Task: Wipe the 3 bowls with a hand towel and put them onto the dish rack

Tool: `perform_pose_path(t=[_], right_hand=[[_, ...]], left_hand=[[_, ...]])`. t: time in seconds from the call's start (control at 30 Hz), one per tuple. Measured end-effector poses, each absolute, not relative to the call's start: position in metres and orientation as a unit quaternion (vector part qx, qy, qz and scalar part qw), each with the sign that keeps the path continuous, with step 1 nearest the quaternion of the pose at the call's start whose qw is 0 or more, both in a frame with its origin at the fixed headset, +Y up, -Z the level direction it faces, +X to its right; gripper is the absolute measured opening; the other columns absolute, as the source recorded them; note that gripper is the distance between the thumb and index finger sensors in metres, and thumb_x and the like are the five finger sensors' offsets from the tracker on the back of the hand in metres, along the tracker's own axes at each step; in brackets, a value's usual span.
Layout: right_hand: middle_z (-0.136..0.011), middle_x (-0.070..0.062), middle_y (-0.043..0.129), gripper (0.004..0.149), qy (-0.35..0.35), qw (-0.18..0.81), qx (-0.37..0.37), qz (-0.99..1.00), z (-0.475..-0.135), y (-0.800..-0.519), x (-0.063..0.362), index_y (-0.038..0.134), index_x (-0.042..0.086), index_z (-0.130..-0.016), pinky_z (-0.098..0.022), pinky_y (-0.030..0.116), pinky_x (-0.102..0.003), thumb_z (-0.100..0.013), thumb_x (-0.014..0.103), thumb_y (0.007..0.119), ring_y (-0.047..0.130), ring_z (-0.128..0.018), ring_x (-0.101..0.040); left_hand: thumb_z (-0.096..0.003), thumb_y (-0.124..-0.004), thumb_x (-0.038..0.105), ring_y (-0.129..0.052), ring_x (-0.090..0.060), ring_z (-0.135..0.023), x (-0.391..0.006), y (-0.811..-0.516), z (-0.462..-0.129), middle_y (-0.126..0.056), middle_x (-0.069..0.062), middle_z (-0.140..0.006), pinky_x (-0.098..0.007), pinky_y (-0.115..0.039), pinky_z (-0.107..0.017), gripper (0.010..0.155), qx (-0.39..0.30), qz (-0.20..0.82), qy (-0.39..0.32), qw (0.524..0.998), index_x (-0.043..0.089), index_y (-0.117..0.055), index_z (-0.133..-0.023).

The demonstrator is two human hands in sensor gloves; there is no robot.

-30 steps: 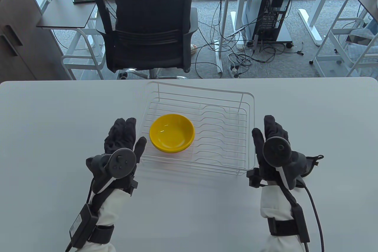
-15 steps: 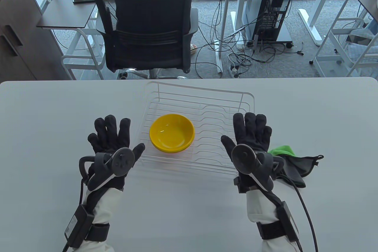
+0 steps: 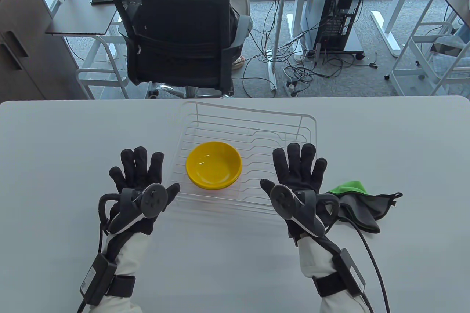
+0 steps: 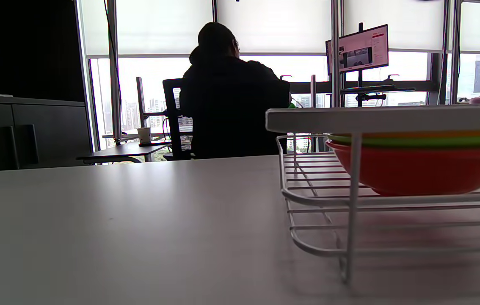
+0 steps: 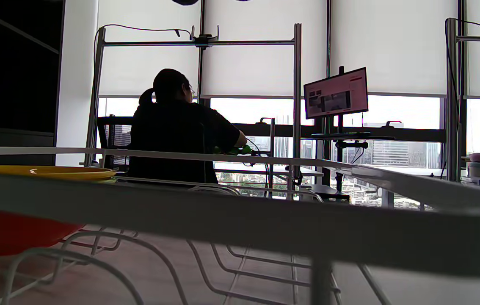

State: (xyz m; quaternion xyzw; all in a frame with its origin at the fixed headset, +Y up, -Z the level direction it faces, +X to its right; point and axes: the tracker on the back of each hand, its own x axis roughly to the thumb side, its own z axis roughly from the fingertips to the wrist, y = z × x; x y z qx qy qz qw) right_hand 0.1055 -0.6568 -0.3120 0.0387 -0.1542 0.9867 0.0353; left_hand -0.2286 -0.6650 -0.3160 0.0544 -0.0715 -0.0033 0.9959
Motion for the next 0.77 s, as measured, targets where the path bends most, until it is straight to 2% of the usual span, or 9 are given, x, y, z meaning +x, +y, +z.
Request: perform_pose_path(t=[0.77], right_hand=[[-0.119, -0.009, 0.030, 0.078, -0.141, 0.027, 0.018, 0.989, -0.310, -0.662, 0.116, 0.039, 0.027, -0.113, -0.073, 0.013, -0.059, -0.046, 0.062, 0.060, 0.012, -0.108, -0.037]], left_hand=[[-0.0567, -0.054, 0.065, 0.002, -0.054, -0.108, -0.220, -0.668, -0.314, -0.005, -0.027, -0.120, -0.079, -0.022, -0.070, 0.087, 0.056, -0.024, -0.092, 0.994, 0.017, -0.012, -0.117]])
